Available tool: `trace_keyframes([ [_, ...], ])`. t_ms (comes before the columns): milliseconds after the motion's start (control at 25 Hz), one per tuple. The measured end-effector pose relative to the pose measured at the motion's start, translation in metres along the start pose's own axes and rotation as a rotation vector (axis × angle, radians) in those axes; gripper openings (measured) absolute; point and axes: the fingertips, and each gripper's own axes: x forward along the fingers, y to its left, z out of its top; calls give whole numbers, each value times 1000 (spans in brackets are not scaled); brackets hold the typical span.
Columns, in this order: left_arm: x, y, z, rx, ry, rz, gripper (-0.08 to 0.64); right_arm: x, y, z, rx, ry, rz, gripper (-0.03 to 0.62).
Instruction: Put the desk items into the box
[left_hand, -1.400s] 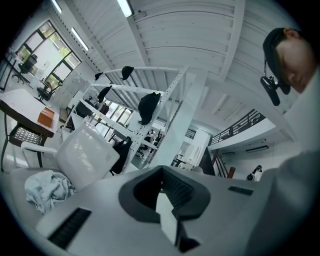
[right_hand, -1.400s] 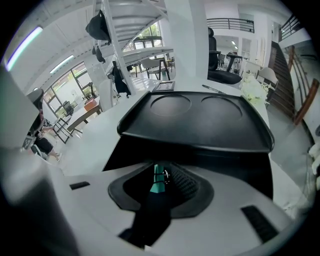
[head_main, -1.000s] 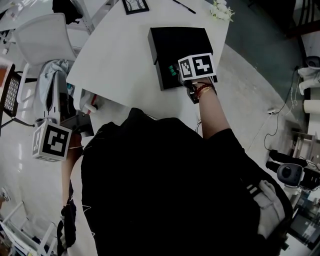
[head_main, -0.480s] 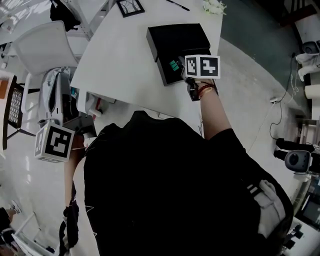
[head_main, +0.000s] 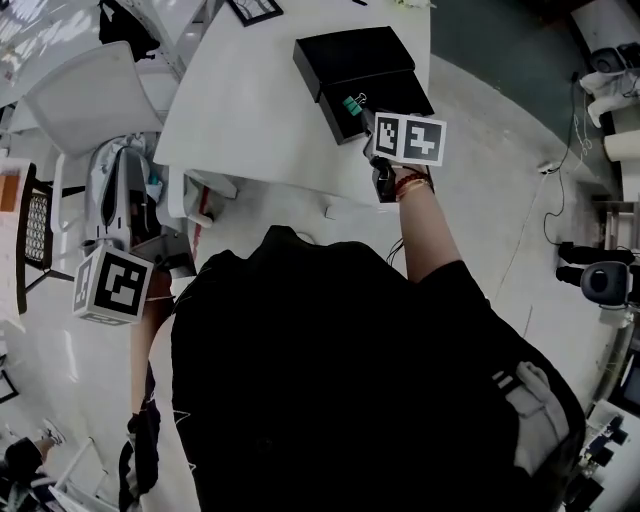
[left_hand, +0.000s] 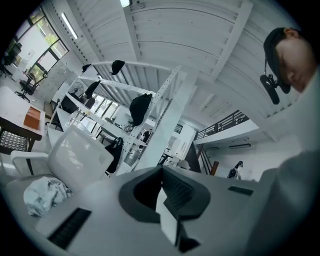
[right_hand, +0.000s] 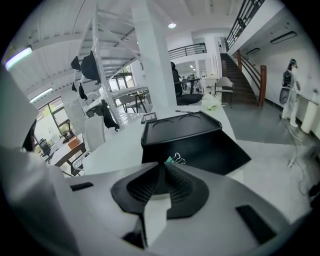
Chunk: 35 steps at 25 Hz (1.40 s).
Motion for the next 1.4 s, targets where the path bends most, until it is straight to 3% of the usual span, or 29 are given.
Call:
trace_keyframes([
  [360, -11, -9, -5, -10, 67, -95, 10, -28, 49, -40, 58, -7, 22, 14],
  [560, -13, -16, -13, -17, 105, -158, 9, -41, 88, -51, 182, -53, 100, 6],
  [720, -16, -20, -23, -14, 139, -201, 11, -51, 127, -49, 203, -108, 159, 6],
  [1040, -35, -19, -36, -18, 178, -243, 10, -90, 203, -29, 119, -243, 258, 6],
  [1200, -45, -18, -39, -16, 185, -254, 11, -121, 230, -14, 60, -357, 308, 6],
  [1400, -60, -14, -46, -10, 197, -255, 9, -150, 239, -3, 13, -486, 280, 6],
])
